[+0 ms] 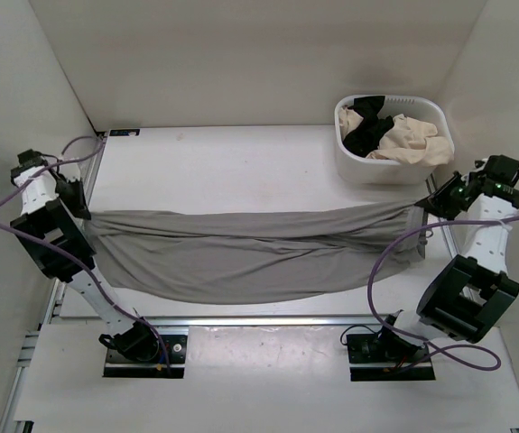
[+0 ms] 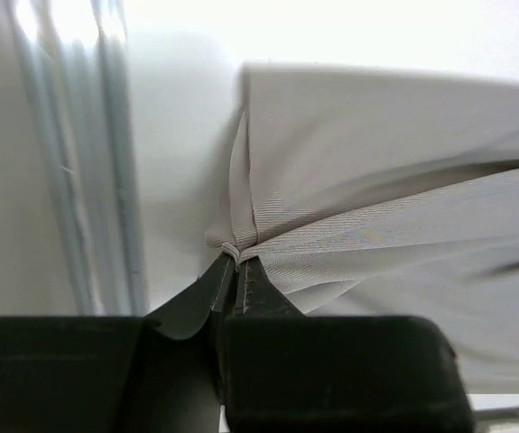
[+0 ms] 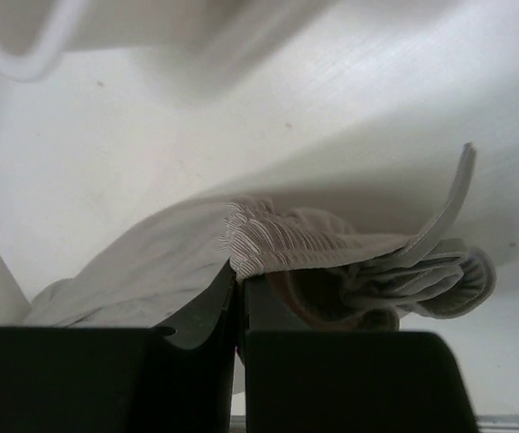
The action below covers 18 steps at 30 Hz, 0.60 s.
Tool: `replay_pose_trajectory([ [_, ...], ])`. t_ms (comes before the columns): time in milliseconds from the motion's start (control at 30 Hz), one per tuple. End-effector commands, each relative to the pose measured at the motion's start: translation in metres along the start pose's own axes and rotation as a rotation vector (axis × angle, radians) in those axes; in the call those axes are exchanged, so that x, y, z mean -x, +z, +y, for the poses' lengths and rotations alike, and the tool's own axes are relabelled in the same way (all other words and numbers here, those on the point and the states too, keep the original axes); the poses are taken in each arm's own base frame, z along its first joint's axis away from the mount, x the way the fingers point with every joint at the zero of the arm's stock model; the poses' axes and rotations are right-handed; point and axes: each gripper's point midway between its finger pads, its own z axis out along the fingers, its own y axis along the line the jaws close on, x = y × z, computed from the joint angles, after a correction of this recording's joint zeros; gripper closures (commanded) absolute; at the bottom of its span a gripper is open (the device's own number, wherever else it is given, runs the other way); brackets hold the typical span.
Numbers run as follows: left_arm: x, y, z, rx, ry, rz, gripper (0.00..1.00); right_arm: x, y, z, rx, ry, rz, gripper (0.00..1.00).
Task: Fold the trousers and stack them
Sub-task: Flatten the trousers out
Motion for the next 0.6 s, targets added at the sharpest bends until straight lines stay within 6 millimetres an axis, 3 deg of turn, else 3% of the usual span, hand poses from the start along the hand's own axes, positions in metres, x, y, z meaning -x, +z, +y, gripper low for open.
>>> replay_pose_trajectory([
  [0, 0.054, -0.073, -0.01, 0.046, 0.119, -0.245, 0.85, 0.033, -0.021, 0.037, 0.116, -0.031, -0.094, 1.0],
  [67, 0.059, -0.082, -0.01, 0.059, 0.128, -0.268, 0.85, 0.027, -0.021, 0.032, 0.088, -0.012, -0.071, 1.0],
  [233, 0.044, -0.087, -0.005, 0.057, 0.13, -0.267, 0.85, -0.004, -0.014, -0.016, -0.044, 0.101, -0.028, 1.0],
  [333, 0.021, -0.063, -0.001, 0.044, 0.121, -0.192, 0.75, -0.019, -0.009, -0.037, -0.114, 0.122, -0.004, 1.0],
  [433, -0.005, -0.037, -0.002, 0.012, 0.09, -0.097, 0.77, -0.031, -0.002, -0.034, -0.061, 0.126, 0.037, 1.0],
  [500, -0.01, -0.027, 0.0, 0.005, 0.08, -0.067, 0.86, -0.03, -0.002, -0.03, -0.035, 0.111, 0.033, 1.0],
  [567, -0.011, -0.025, 0.006, 0.014, 0.06, -0.059, 0.86, -0.031, -0.002, -0.027, -0.016, 0.096, 0.04, 1.0],
])
